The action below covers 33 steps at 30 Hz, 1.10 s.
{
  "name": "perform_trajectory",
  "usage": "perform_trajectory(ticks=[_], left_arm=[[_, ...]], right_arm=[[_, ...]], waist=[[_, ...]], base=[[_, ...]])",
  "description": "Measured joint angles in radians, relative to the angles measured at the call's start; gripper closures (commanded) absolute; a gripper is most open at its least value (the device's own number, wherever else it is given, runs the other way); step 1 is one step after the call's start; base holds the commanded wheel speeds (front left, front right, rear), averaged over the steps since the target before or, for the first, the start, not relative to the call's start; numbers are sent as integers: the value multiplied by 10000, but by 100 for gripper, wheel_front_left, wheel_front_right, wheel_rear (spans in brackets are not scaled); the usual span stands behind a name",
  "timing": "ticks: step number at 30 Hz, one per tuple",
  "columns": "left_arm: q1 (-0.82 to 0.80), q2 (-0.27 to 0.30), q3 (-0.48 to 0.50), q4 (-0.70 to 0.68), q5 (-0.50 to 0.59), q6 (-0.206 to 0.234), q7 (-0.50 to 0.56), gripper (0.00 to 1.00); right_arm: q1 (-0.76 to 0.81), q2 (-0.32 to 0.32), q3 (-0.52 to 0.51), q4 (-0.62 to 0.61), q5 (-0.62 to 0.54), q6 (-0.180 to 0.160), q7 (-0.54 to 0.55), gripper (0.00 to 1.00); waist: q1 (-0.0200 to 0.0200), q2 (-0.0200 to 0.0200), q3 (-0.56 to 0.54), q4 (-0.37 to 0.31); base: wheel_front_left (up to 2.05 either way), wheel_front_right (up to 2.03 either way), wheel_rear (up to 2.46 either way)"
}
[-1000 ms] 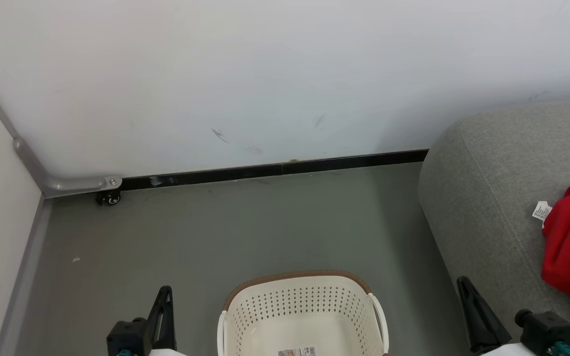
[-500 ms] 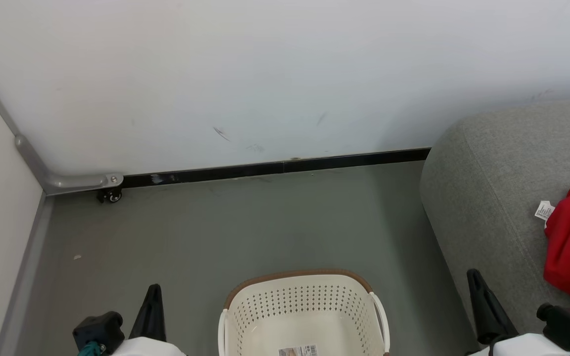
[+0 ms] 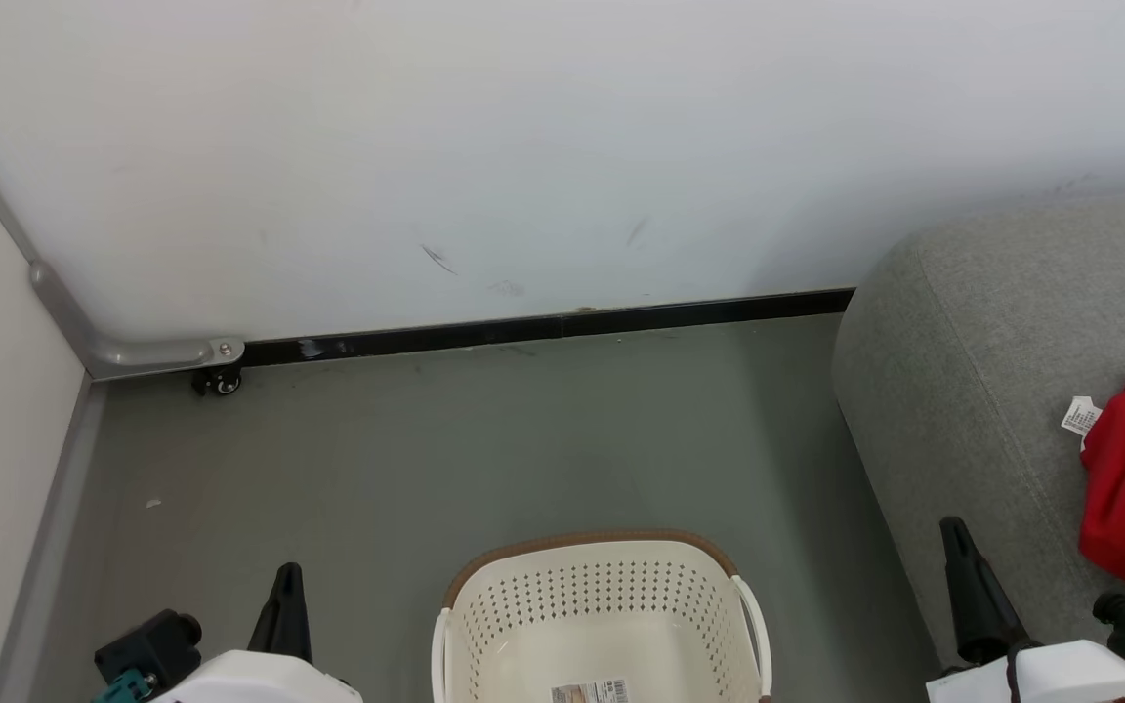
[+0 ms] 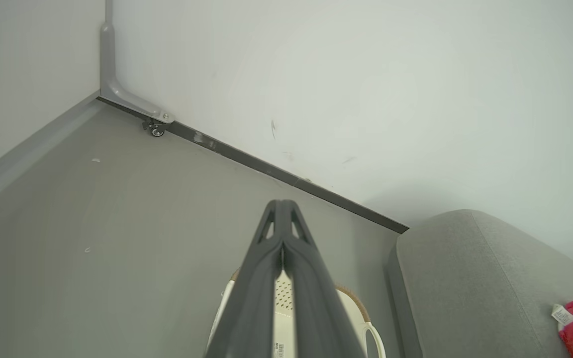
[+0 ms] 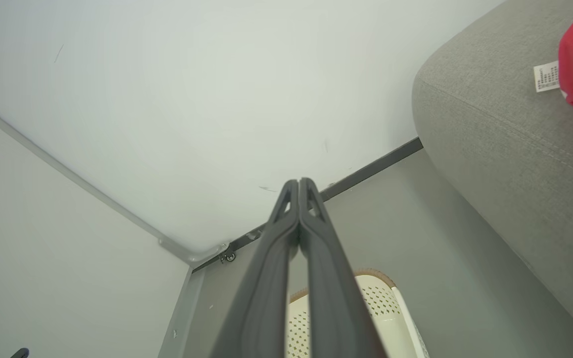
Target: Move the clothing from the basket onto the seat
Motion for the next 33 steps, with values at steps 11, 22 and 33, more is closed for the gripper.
perform_trajectory(ticks=[11, 22, 33], left_arm=[[0, -65, 456, -56, -1528, -445, 399, 100], [0, -174, 913, -69, -2978, -968, 805, 100], [-9, -307, 1369, -71, -4493, -1421, 1179, 100]], right_arm=[[-74, 0, -111, 6, 1618, 0, 291, 100], [-284, -2, -230, 73, 3210, 0, 531, 100], [-620, -8, -382, 192, 4788, 0, 763, 100]], waist=[[40, 0, -45, 26], [-28, 0, 13, 57], [-106, 0, 136, 87]], base=[[0, 0, 0], [0, 0, 0], [0, 0, 0]])
